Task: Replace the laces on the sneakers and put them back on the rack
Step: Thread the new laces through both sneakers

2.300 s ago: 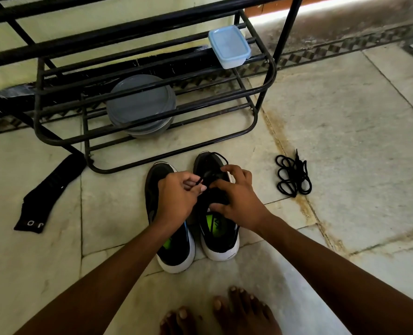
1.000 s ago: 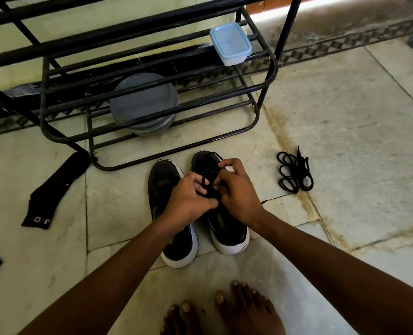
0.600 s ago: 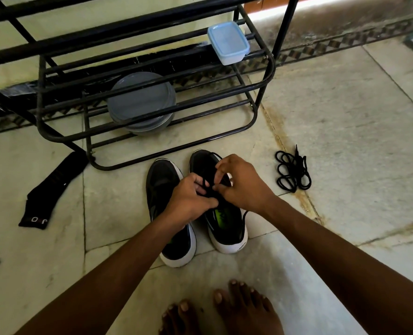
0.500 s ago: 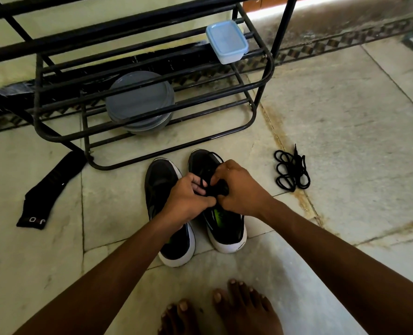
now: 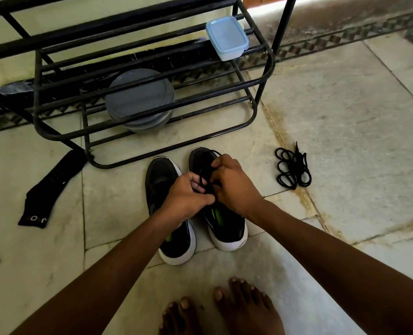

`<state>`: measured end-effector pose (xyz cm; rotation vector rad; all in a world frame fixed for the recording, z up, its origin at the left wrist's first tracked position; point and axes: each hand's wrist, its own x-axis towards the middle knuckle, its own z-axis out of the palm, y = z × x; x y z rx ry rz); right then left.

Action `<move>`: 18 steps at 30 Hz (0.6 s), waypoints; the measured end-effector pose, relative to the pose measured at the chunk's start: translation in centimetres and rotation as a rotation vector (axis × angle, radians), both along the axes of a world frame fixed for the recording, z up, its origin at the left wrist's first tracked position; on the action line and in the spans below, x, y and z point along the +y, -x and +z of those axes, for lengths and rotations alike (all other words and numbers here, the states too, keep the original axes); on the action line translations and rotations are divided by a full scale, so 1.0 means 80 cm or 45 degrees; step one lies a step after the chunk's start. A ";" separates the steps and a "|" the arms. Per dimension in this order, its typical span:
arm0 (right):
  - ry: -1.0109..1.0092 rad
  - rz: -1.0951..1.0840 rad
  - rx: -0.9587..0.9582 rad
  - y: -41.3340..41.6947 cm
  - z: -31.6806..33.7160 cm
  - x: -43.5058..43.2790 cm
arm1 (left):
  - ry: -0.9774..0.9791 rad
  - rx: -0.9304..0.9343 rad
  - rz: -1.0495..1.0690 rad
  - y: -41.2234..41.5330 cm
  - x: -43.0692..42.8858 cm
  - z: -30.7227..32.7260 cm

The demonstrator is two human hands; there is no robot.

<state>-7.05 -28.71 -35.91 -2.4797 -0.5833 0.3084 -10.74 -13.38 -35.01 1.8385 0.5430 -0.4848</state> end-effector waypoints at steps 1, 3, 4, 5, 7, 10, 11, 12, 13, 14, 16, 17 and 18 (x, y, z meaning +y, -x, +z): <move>0.009 0.010 -0.021 0.000 0.000 0.001 | 0.006 0.002 0.002 0.000 0.000 0.001; 0.021 0.020 -0.044 0.001 -0.001 0.001 | 0.018 0.006 0.006 0.000 -0.001 0.002; 0.029 0.022 -0.038 0.002 -0.003 0.000 | 0.020 0.012 0.008 0.000 -0.001 0.001; 0.038 0.025 -0.030 0.003 -0.005 0.000 | 0.022 0.016 0.009 -0.001 -0.001 0.001; 0.034 0.029 -0.027 0.003 -0.007 -0.001 | 0.027 0.022 0.018 -0.001 0.000 0.000; -0.022 0.010 -0.039 0.002 -0.008 -0.002 | 0.020 0.026 0.032 0.000 0.001 -0.002; -0.024 0.014 -0.043 0.002 -0.009 -0.003 | 0.018 0.027 0.032 -0.001 0.001 -0.002; -0.014 0.026 -0.050 0.001 -0.009 -0.003 | 0.018 0.027 0.031 -0.001 0.001 -0.003; 0.000 0.046 -0.064 0.001 -0.010 -0.002 | 0.015 0.029 0.029 -0.001 0.001 -0.003; 0.015 0.069 -0.085 0.001 -0.009 -0.002 | 0.013 0.031 0.029 -0.001 0.001 -0.003; 0.015 0.111 -0.153 0.002 -0.008 -0.002 | 0.012 0.034 0.032 0.000 0.001 -0.003; -0.007 0.132 -0.192 0.003 -0.007 -0.003 | 0.013 0.034 0.029 0.000 0.001 -0.003; -0.038 0.152 -0.226 0.004 -0.006 -0.003 | 0.010 0.033 0.024 -0.001 0.001 -0.003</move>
